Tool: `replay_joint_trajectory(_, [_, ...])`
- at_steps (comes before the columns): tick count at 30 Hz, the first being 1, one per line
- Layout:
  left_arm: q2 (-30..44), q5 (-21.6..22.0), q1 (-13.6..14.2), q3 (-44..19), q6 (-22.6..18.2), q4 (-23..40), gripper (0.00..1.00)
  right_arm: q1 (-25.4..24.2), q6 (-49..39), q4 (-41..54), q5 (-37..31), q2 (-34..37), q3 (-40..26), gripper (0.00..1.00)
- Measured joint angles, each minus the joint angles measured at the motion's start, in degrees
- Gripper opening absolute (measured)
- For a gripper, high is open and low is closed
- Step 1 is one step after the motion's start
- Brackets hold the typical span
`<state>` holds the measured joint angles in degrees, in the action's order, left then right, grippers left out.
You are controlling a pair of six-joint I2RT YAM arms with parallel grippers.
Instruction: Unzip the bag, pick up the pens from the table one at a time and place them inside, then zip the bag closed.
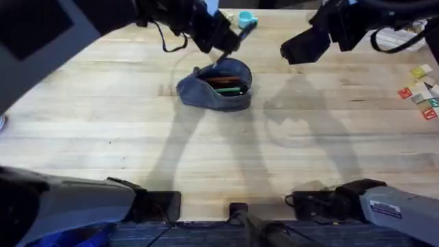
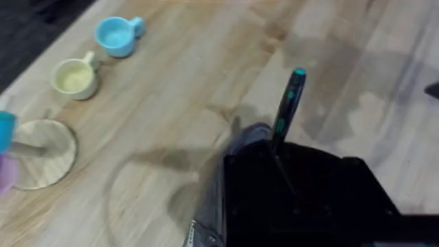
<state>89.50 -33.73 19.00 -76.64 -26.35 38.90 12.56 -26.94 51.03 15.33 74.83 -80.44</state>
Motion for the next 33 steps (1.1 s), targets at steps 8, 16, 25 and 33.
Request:
replay_joint_trajectory(8, [8.48, -1.26, 1.69, 0.00, -9.70, 1.28, 0.044, 0.00, 0.15, 0.02, 0.00, -0.01, 0.00, 0.996])
replay_joint_trajectory(16, [11.19, 8.21, 1.69, 0.00, -10.95, 5.75, 0.044, 0.00, 0.15, 0.02, 0.00, 0.00, 0.00, 0.996])
replay_joint_trajectory(25, [11.27, 16.39, 1.69, 0.00, -13.19, 10.28, 0.044, 0.00, 0.15, -1.66, 0.00, -0.02, 0.00, 0.996])
replay_joint_trajectory(33, [11.27, 17.24, 1.71, 0.00, -14.21, 11.12, 0.450, 0.00, 0.17, -1.66, 0.00, -0.02, 0.00, 0.997])
